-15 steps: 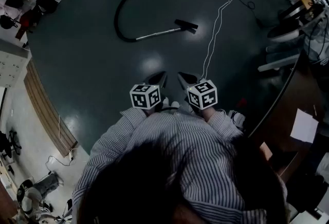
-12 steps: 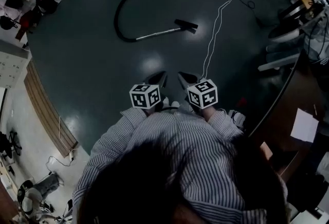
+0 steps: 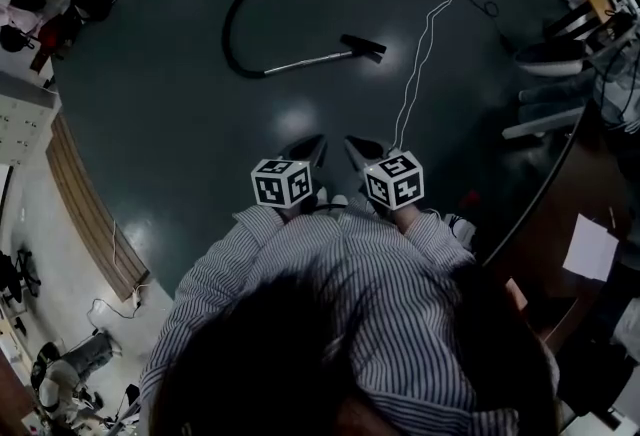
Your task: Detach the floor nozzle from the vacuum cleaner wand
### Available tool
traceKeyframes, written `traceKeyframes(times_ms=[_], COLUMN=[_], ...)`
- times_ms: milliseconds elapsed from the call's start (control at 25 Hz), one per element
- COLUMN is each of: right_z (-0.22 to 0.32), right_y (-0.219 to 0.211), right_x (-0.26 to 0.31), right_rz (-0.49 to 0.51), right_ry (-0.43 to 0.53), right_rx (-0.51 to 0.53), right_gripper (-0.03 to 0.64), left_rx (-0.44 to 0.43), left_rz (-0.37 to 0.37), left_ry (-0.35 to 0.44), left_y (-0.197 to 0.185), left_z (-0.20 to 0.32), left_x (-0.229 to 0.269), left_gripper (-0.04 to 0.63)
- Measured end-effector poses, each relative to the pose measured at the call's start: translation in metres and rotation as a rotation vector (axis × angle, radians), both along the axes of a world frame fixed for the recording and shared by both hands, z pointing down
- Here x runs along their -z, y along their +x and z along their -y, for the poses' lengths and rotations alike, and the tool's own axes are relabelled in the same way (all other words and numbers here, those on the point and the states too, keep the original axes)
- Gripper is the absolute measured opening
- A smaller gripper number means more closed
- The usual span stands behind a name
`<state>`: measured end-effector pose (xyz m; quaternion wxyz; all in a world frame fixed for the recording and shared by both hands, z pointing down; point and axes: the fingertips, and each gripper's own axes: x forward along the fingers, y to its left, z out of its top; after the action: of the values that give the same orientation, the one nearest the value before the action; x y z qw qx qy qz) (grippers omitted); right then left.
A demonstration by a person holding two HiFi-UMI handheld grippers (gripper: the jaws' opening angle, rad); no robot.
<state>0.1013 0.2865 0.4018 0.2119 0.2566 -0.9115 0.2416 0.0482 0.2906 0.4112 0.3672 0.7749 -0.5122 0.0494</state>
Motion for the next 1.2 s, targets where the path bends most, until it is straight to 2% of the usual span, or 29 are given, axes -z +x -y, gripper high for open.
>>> traceKeyframes(times_ms=[160,520,680,880,1040,1200], right_z=[0.006,0.017,0.033,0.087,0.144,0.208], right_y=[0.008,0.027,0.032,0.025,0.005,-0.033], right_x=[0.006,-0.009,-0.021,-0.026,-0.025,-0.019], right_rz=[0.049,0.050,0.046,0.042,0.034,0.034], right_ry=[0.008,-0.024,-0.047,-0.048,-0.041,-0.033], right_rx=[-0.017,-0.061,-0.070,-0.117,-0.135,-0.152], right_gripper=[0.002,0.002,0.002,0.002,0.002,0.002], left_rx=[0.001,0.015,0.040,0.029,0.035,0.001], left_rz=[-0.016,0.003,-0.005,-0.003,0.010,0.034], left_ry=[0.009,0.024,0.016,0.002,0.008,0.009], left_y=[0.007,0.021,0.016,0.002,-0.028,-0.067], left_z=[0.004,0.006,0.024,0.070,0.132,0.200], left_x=[0.001,-0.007,-0.015,-0.025,-0.024,-0.018], left_gripper=[0.005,0.005,0.005,0.005,0.005,0.005])
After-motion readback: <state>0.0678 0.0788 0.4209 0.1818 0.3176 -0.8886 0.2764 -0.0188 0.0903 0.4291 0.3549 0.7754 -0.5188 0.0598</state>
